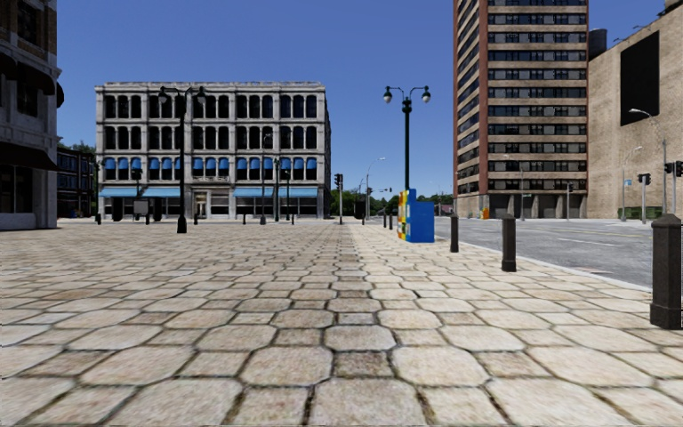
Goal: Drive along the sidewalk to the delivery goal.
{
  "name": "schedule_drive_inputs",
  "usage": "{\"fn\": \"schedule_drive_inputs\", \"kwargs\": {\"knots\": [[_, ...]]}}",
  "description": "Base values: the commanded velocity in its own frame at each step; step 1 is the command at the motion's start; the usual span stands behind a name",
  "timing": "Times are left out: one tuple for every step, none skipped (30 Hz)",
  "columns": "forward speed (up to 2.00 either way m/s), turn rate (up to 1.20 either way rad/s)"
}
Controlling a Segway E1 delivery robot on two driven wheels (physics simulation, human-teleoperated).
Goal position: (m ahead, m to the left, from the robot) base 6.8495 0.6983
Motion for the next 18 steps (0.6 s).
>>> {"fn": "schedule_drive_inputs", "kwargs": {"knots": [[2.00,0.00],[2.00,0.00],[2.00,0.00],[2.00,0.00],[2.00,0.00],[2.00,0.00],[2.00,0.00],[2.00,0.00],[2.00,0.00],[2.00,0.00],[2.00,0.00],[2.00,0.00],[2.00,0.00],[2.00,0.00],[2.00,0.00],[2.00,0.00],[2.00,0.00],[2.00,0.00]]}}
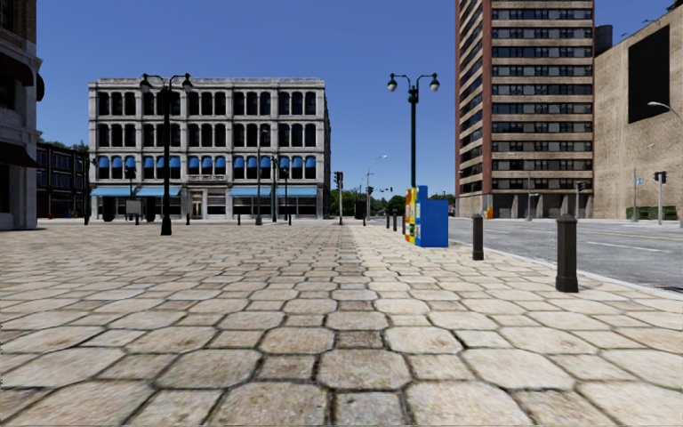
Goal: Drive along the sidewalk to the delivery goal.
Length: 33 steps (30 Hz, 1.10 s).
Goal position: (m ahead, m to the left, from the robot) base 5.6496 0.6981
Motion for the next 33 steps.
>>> {"fn": "schedule_drive_inputs", "kwargs": {"knots": [[2.00,0.00],[2.00,0.00],[2.00,0.00],[2.00,0.00],[2.00,0.00],[2.00,0.04],[2.00,0.08],[2.00,0.10],[2.00,0.10],[2.00,0.11],[2.00,0.14],[2.00,0.20],[2.00,0.22],[2.00,0.22],[2.00,0.24],[2.00,0.25],[2.00,0.25],[2.00,0.25],[2.00,0.25],[2.00,0.25],[2.00,0.25],[2.00,0.24],[2.00,0.22],[2.00,0.22],[2.00,0.21],[2.00,0.19],[2.00,0.18],[2.00,0.17],[2.00,0.17],[2.00,0.12],[2.00,0.11],[2.00,0.02],[2.00,0.00]]}}
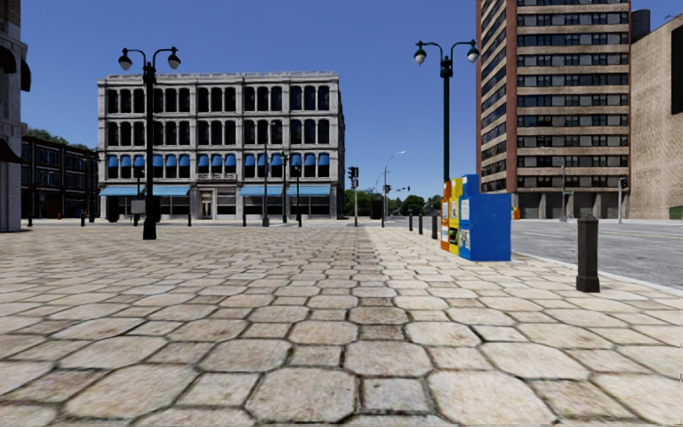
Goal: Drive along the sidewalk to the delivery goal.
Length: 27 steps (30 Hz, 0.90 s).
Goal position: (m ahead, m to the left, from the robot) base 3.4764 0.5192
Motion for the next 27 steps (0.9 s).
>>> {"fn": "schedule_drive_inputs", "kwargs": {"knots": [[2.00,0.00],[2.00,0.00],[2.00,0.00],[2.00,0.00],[2.00,0.00],[2.00,0.00],[2.00,0.00],[2.00,0.00],[2.00,0.00],[2.00,0.00],[2.00,0.00],[2.00,0.12],[2.00,0.30],[2.00,0.33],[2.00,0.34],[2.00,0.34],[2.00,0.35],[2.00,0.35],[2.00,0.35],[2.00,0.35],[2.00,0.35],[2.00,0.35],[2.00,0.35],[2.00,0.35],[2.00,0.35],[2.00,0.35],[2.00,0.35]]}}
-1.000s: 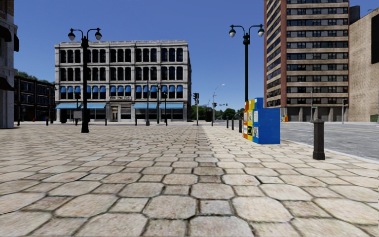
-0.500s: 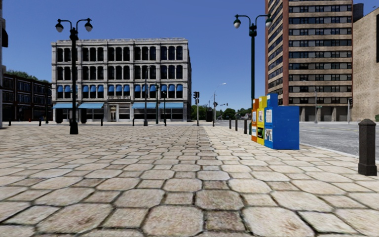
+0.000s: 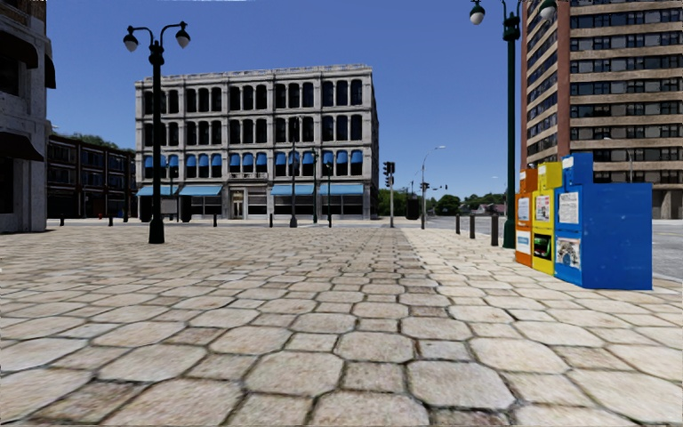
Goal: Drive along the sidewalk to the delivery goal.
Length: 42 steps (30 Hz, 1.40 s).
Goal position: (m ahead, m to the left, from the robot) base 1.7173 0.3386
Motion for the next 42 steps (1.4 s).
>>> {"fn": "schedule_drive_inputs", "kwargs": {"knots": [[1.95,0.35],[1.78,0.35],[1.64,0.35],[1.60,0.36],[1.60,0.36],[1.56,0.37],[1.54,0.37],[1.52,0.37],[1.51,0.38],[1.51,0.40],[1.51,0.40],[1.50,0.40],[1.50,0.41],[1.49,0.41],[1.49,0.41],[1.49,0.41],[1.48,0.41],[1.43,0.41],[1.39,0.41],[1.35,0.41],[1.35,0.41],[1.35,0.41],[1.32,0.41],[1.29,0.41],[1.29,0.41],[1.24,0.41],[1.19,0.41],[1.14,0.40],[1.06,0.39],[1.06,0.39],[1.02,0.37],[1.01,0.36],[1.00,0.35],[0.99,0.31],[0.99,0.31],[0.83,0.00],[0.00,0.00],[0.00,0.00],[0.00,0.00],[0.00,0.00],[0.00,0.00],[0.00,0.00]]}}
